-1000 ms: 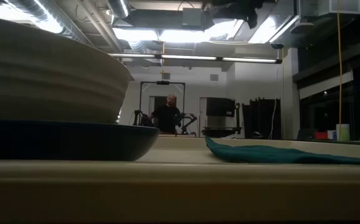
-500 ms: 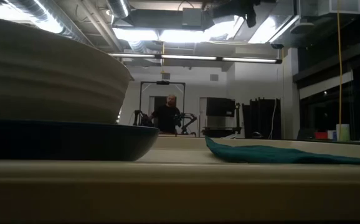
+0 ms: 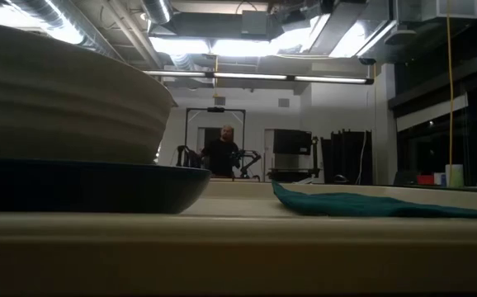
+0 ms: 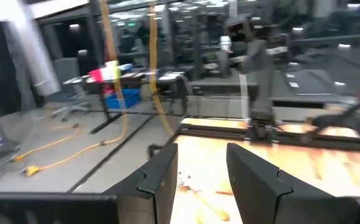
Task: Set up tray
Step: Put the orange knife on top of the green napkin
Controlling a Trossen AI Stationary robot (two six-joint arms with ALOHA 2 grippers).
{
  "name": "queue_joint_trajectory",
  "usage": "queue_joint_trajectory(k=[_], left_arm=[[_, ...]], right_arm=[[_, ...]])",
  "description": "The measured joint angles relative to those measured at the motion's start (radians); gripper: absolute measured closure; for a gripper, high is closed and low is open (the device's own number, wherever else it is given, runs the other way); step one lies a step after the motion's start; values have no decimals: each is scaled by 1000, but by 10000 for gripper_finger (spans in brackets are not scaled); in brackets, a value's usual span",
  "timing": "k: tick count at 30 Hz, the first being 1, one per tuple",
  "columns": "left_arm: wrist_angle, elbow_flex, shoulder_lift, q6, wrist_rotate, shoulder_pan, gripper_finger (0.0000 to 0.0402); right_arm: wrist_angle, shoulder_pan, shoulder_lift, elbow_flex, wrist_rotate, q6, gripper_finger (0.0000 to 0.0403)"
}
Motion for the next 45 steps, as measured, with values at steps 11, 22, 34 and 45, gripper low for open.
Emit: queue_joint_trajectory(k=[11, 22, 34, 45], left_arm=[[207, 1, -90, 242, 245, 0, 307], [273, 0, -119, 343, 227, 16, 331], [352, 0, -119, 101, 821, 25, 332], [587, 0, -48, 50, 1369, 25, 332]], right_arm=[[58, -17, -9, 0, -122, 12, 219], [58, -16, -9, 0, -121, 63, 219], [58, -11, -9, 0, -121, 84, 219], [64, -11, -9, 0, -121, 81, 219]])
